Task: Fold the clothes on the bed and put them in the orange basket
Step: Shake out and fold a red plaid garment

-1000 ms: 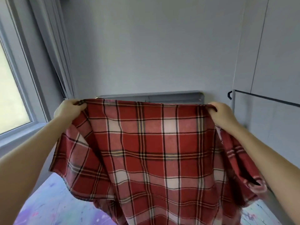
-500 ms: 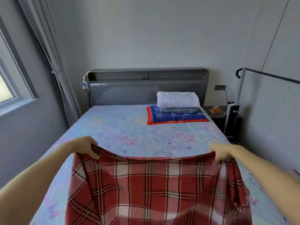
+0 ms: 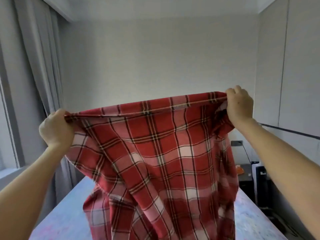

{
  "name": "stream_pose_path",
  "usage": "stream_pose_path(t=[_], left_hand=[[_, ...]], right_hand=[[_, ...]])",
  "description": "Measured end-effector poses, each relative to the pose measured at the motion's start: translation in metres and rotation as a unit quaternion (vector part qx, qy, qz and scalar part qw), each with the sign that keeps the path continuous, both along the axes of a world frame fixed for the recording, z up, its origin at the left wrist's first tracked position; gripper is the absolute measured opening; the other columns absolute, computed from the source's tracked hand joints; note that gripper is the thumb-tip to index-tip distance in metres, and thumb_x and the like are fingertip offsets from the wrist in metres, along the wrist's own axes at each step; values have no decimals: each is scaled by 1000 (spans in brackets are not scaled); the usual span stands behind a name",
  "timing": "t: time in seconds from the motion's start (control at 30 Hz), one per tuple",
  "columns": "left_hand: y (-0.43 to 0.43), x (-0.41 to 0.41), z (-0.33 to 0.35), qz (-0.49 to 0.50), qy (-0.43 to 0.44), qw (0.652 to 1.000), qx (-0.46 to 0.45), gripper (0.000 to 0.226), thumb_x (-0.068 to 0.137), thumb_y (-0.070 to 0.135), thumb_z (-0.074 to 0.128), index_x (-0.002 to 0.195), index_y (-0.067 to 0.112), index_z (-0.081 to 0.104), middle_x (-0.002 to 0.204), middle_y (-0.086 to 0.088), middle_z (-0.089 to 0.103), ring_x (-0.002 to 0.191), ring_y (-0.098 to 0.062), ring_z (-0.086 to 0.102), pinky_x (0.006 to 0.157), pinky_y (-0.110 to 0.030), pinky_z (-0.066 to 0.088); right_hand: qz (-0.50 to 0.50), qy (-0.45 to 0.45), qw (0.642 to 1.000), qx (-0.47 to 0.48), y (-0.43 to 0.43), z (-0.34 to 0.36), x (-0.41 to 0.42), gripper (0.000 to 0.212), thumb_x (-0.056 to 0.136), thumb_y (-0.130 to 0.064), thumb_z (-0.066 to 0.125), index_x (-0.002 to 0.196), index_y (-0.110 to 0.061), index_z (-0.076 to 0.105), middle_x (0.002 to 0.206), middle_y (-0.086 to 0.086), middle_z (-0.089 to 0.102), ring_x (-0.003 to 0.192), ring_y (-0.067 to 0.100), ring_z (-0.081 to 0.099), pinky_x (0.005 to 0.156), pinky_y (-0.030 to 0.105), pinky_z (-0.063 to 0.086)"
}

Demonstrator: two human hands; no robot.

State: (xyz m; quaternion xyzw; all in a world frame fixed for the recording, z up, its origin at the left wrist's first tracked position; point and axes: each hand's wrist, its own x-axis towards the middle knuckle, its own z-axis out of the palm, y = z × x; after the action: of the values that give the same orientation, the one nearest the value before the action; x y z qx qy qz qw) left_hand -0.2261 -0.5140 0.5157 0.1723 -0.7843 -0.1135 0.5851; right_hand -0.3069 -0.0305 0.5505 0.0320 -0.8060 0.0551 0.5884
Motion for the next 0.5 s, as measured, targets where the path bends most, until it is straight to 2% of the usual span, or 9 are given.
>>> stream_pose_path(t=[0.13,0.23,0.3,0.4,0.43,0.5], left_hand=[[-14,22,0,-4,-7,993,-118,12,80,4,57,81,-3,66,73,-28,59,62,-46,57,53,-35,31],[-22,44,-41,-43,-68,974,-213,17,72,14,53,70,1,64,66,-21,59,56,-42,59,49,-36,41],[-21,69,-82,-95,-127,955,-250,14,65,14,54,65,5,64,61,-15,59,52,-38,61,46,-35,46],[-12,100,-147,-190,-212,925,-250,7,64,12,56,62,9,62,57,-7,56,48,-31,60,43,-27,39],[-6,118,-175,-205,-255,918,-224,6,65,10,56,63,9,61,59,-6,55,50,-31,60,45,-27,39],[1,137,-218,-216,-335,900,-175,10,72,6,55,69,8,64,68,-8,58,63,-32,62,53,-29,37]], right_hand=[[-20,4,999,45,19,8,20,15,68,21,50,77,9,54,79,29,50,70,42,52,53,34,28],[-7,-28,994,108,41,-35,36,17,65,23,57,69,8,52,71,25,48,63,38,51,50,30,29],[2,-82,985,153,60,-78,58,22,57,25,64,65,8,53,67,24,48,57,38,52,46,32,37],[7,-195,966,170,85,-149,86,31,44,26,70,56,6,50,59,23,46,47,37,52,38,35,40],[-3,-238,956,174,90,-179,103,34,42,26,70,55,4,48,59,22,45,44,35,50,35,34,39],[-19,-282,936,211,95,-227,130,29,51,21,72,60,2,52,66,20,48,49,35,53,36,36,40]])
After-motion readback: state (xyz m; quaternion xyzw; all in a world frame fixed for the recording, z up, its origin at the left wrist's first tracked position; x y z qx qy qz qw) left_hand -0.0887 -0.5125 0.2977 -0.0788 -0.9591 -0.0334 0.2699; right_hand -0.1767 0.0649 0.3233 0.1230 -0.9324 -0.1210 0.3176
